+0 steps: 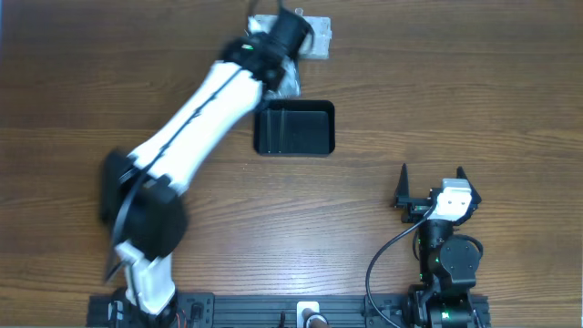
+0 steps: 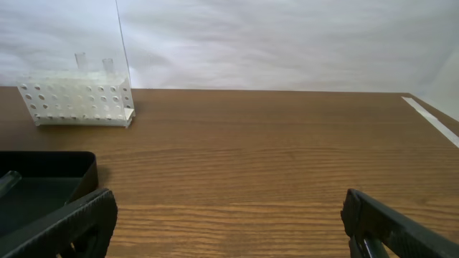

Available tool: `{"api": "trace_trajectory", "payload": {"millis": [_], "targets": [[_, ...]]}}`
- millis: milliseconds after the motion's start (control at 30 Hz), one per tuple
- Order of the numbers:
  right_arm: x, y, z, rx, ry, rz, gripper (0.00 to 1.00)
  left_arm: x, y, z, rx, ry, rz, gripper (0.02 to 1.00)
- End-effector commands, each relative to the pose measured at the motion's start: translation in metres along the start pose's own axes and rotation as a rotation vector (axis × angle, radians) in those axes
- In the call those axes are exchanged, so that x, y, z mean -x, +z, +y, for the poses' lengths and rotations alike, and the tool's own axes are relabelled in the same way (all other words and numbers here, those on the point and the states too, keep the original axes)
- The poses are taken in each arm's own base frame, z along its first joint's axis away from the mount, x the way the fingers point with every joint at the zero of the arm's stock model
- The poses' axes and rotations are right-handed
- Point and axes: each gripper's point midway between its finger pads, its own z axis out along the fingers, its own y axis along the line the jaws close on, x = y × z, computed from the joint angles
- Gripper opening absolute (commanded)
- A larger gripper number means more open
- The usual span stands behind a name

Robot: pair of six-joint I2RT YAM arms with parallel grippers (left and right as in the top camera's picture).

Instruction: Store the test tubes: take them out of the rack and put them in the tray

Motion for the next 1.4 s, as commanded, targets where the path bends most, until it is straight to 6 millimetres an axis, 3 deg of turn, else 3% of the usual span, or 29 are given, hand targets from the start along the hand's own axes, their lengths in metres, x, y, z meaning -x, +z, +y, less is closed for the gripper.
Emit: {"api": "trace_trajectory", "payload": {"millis": [33,133,233,400,500,700,833,1000,1233,1400], "targets": [[-0.002,0.000,-0.001,-0.001,-0.004,0.001,0.993,0.075,-0.112,0.052,-0.077,-0.018,-0.390,0.906],[-0.002,0.000,-0.001,-0.001,-0.004,0.001,0.993,0.077,-0.144,0.086,-0.130,-0.028,-0.545,0.996],[-0.002,0.000,-0.001,-0.001,-0.004,0.001,0.991,0.063,-0.163,0.122,-0.191,-0.033,-0.671,0.998],[-0.002,0.000,-0.001,-0.001,-0.004,0.001,0.993,0.006,-0.171,0.173,-0.216,-0.023,-0.833,0.998],[-0.002,0.000,-0.001,-0.001,-0.004,0.001,0.991,-0.031,-0.165,0.188,-0.216,-0.032,-0.886,0.998],[-0.002,0.000,-0.001,-0.001,-0.004,0.001,0.993,-0.088,-0.149,0.189,-0.290,-0.012,-0.997,0.998],[-0.002,0.000,-0.001,-0.001,-0.004,0.001,0.991,-0.111,-0.135,0.191,-0.311,-0.006,-1.038,0.998],[-0.002,0.000,-0.001,-0.001,-0.004,0.000,0.993,-0.127,-0.122,0.193,-0.318,-0.004,-1.065,0.998],[-0.002,0.000,-0.001,-0.001,-0.004,0.001,0.993,-0.151,-0.093,0.198,-0.279,-0.008,-0.925,1.000],[-0.002,0.000,-0.001,-0.001,-0.004,0.001,0.993,-0.150,-0.093,0.199,-0.276,-0.010,-0.925,1.000]]}}
